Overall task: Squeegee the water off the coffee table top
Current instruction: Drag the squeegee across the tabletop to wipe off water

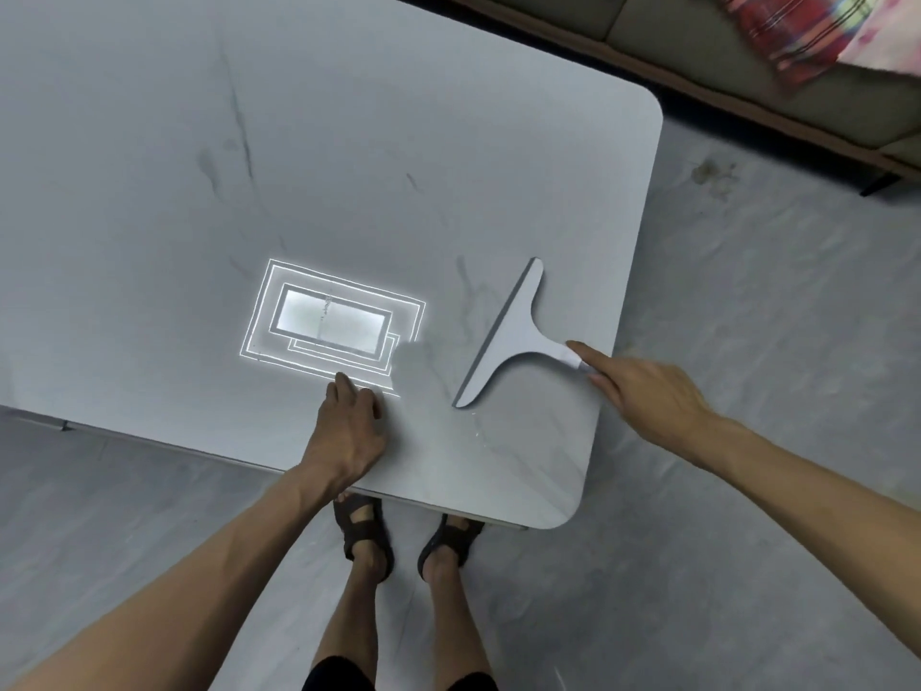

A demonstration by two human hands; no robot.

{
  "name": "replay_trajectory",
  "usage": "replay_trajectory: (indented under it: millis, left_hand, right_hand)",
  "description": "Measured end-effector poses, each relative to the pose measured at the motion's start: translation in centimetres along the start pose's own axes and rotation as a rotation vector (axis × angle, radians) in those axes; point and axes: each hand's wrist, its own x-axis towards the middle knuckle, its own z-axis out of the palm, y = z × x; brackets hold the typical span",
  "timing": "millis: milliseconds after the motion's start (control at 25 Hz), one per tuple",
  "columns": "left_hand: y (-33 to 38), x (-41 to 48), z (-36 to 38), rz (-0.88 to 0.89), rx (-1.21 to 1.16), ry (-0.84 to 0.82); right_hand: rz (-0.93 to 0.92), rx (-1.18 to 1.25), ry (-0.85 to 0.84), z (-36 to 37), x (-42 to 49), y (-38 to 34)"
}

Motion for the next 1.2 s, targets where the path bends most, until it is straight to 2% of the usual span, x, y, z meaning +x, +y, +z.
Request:
replay_trajectory:
  millis: [160,240,360,440,600,720,800,960,1200]
  left_hand:
    - [0.7,-0.3,-0.4,0.009,0.016,-0.023]
    - [0.4,-0.8,-0.7,-0.024,-0.079,0.052]
    - [-1.1,-1.7,-1.4,-0.202,-0.238,0.219]
    - [-2.8,-2.2,-1.9,-0.308,-0.321,0.309]
    - [-7.3,-3.0,-3.3,-0.478,-0.445,0.467]
    - [-10.3,-3.6,-4.3,-0.554,-0.477,0.475]
    - [-11.2,-3.8,-4.7,-0.588,-0.509,0.431]
    - [-11.6,-3.3,-4.8,-0.561,-0.462,0.333]
    - [-8.2,-1.3,-4.4,-0.374,-0.388,0.177]
  right_hand:
    - [0.097,0.005,-0.017,-0.8,-3.2,3.0]
    - [0.115,0.006,-0.024,-1.7,-3.6,3.0]
    - [0.054,0.034,-0.010,-2.9,-1.9,-0.5]
    - [-0.075,0.061,-0.053,-3.3,0.6,-5.0]
    - [-0.490,-0.043,-0.132,-1.7,6.8,-17.0]
    - [-0.680,-0.137,-0.189,0.1,9.9,-23.8]
    - [-0.713,-0.178,-0.179,0.7,11.1,-25.4]
    - [-0.624,-0.138,-0.136,0.3,12.3,-24.4]
    - [-0.229,0.042,-0.101,-1.0,10.5,-16.1]
